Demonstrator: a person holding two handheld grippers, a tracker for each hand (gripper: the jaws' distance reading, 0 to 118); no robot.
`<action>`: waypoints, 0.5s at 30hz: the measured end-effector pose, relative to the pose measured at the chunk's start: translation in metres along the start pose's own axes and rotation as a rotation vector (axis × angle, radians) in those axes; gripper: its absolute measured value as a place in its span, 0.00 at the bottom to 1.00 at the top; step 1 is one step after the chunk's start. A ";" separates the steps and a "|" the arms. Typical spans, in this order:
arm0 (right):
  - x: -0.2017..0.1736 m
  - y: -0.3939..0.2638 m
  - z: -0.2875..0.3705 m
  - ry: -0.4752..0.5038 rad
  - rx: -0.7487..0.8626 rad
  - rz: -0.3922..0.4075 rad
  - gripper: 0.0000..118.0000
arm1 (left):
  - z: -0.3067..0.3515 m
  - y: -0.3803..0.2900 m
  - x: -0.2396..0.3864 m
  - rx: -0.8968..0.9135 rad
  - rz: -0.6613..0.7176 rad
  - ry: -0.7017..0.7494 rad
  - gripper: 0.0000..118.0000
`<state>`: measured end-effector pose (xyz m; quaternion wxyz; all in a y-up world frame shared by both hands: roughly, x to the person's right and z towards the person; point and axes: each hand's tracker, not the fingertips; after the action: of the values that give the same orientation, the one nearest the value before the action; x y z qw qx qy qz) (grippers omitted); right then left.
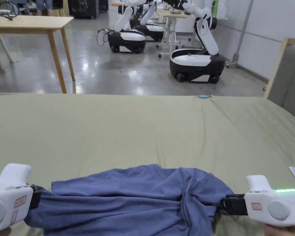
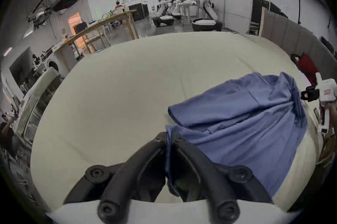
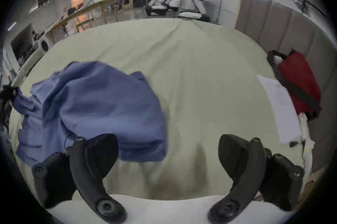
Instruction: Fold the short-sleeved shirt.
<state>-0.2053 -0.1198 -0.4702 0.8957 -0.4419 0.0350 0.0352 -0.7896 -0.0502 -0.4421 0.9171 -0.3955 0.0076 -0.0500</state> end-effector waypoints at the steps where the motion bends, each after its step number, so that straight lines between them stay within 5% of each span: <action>1: -0.003 0.001 -0.006 0.015 -0.028 0.014 0.88 | -0.001 0.000 0.000 -0.002 0.006 -0.002 0.01; 3: -0.004 0.002 -0.015 0.069 -0.087 0.020 0.47 | -0.004 0.000 0.003 -0.010 0.003 0.002 0.01; 4: -0.005 0.003 -0.017 0.063 -0.097 0.014 0.35 | -0.005 -0.001 0.004 -0.017 -0.008 0.004 0.01; 5: -0.007 0.004 -0.013 0.022 -0.056 0.032 0.12 | -0.007 -0.003 0.006 -0.023 -0.017 0.005 0.01; 6: -0.003 0.005 -0.007 0.079 -0.030 0.010 0.04 | -0.008 -0.005 0.007 -0.031 -0.026 0.009 0.01; 10: 0.012 0.014 0.032 0.108 0.045 -0.099 0.04 | -0.010 -0.003 -0.004 -0.029 -0.042 0.026 0.01; 13: 0.007 0.037 0.085 0.085 0.132 -0.077 0.04 | 0.020 0.019 -0.014 0.051 -0.069 0.049 0.00; 15: 0.004 0.057 0.120 0.152 0.167 -0.048 0.04 | 0.048 0.040 -0.020 0.126 -0.124 0.090 0.00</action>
<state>-0.2025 0.0107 -0.4430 0.9247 -0.3680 0.0952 -0.0228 -0.8040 0.0137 -0.4388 0.9340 -0.3341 0.0214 -0.1248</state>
